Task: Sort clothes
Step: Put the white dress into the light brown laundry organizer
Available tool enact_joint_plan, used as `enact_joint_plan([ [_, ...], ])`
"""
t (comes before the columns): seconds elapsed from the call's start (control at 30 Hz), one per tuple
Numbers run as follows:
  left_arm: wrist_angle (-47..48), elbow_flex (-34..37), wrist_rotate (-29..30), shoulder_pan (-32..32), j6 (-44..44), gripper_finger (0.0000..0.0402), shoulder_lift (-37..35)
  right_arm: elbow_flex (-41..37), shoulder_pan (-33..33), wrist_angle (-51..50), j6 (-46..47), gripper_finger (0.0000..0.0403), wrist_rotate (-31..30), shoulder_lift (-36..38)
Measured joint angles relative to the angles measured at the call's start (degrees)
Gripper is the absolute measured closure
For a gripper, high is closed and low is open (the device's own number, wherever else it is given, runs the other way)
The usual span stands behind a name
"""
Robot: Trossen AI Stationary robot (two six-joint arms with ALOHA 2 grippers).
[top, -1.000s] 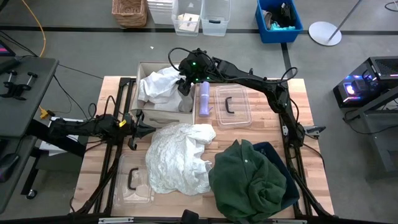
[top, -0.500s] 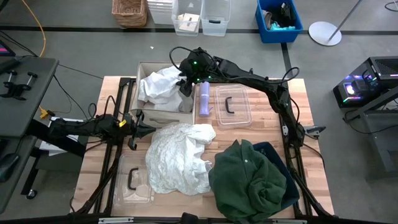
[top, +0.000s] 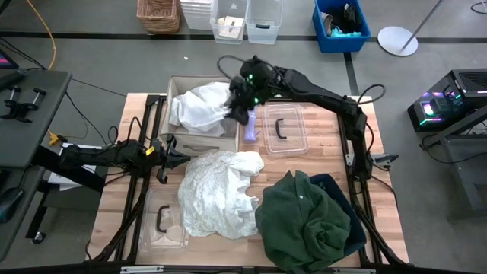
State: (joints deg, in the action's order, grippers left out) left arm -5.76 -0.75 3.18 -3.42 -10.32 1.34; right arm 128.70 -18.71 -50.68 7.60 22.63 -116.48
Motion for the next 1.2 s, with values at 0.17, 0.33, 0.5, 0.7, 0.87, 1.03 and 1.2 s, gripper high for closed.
enact_joint_plan([
  [0.17,0.0,0.0,0.0,0.0,0.0,0.0401,0.0,-0.1,6.7,-11.6,2.7,0.0178,0.1,-0.5],
  [0.33,0.2,0.0,0.0,0.0,0.1,0.0401,0.0,-0.2,15.0,-13.3,2.9,0.0178,-2.9,-1.4],
  [0.5,0.1,0.0,0.0,0.0,0.0,0.0401,0.0,-0.2,23.0,-11.7,0.0,0.0178,-9.6,-2.0],
  [0.7,0.1,0.0,0.0,0.0,0.0,0.0401,0.0,-0.2,30.4,-5.1,-5.3,0.0178,-14.0,-4.9],
  [0.87,0.2,0.0,0.0,0.0,0.0,0.0401,0.1,-0.2,34.5,3.1,-6.4,0.0178,-16.0,-9.4],
  [1.03,0.0,0.0,0.0,0.0,0.0,0.0401,0.3,-0.2,36.1,4.0,-5.9,0.0178,-17.0,-14.3],
  [1.2,0.0,0.0,0.0,0.0,0.0,0.0401,0.3,-0.2,36.1,-0.6,-2.7,0.0178,-22.0,-18.8],
])
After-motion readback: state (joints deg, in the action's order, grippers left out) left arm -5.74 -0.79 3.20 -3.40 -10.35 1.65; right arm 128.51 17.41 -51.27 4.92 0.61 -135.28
